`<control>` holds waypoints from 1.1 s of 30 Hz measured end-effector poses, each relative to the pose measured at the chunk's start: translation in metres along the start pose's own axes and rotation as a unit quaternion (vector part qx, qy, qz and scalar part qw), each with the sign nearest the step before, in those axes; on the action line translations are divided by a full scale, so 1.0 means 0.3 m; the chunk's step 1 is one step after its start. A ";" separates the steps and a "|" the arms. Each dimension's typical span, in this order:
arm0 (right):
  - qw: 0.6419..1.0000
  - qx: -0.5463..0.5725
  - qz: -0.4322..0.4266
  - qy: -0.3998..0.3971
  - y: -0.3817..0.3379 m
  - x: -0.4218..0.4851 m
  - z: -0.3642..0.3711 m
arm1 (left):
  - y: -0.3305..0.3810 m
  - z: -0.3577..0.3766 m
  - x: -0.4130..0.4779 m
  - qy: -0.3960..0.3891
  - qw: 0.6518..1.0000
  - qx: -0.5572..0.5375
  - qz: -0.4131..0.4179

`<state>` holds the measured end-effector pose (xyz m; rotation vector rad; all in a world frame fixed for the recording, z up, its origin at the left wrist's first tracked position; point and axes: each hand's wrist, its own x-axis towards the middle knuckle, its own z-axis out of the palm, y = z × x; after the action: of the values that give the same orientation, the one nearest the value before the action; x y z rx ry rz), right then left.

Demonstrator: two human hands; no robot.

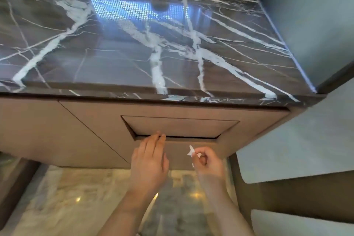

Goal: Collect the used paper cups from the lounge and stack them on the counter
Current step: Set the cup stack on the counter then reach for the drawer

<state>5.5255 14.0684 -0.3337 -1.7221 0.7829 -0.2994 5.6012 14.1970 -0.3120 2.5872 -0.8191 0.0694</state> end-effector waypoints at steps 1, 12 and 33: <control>1.000 0.009 0.003 0.002 0.018 0.007 0.019 | -0.009 0.020 0.005 -0.006 1.000 0.004 -0.002; 0.997 0.056 0.000 0.045 0.107 0.138 0.109 | -0.054 0.160 0.062 -0.029 0.998 0.063 -0.007; 0.981 0.153 0.084 0.090 0.099 0.279 0.204 | -0.115 0.203 0.101 -0.013 0.994 0.106 0.031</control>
<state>5.6126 14.0580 -0.3964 -1.3441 0.9554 -0.4413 5.6407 14.1814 -0.3752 2.7654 -0.9467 0.1490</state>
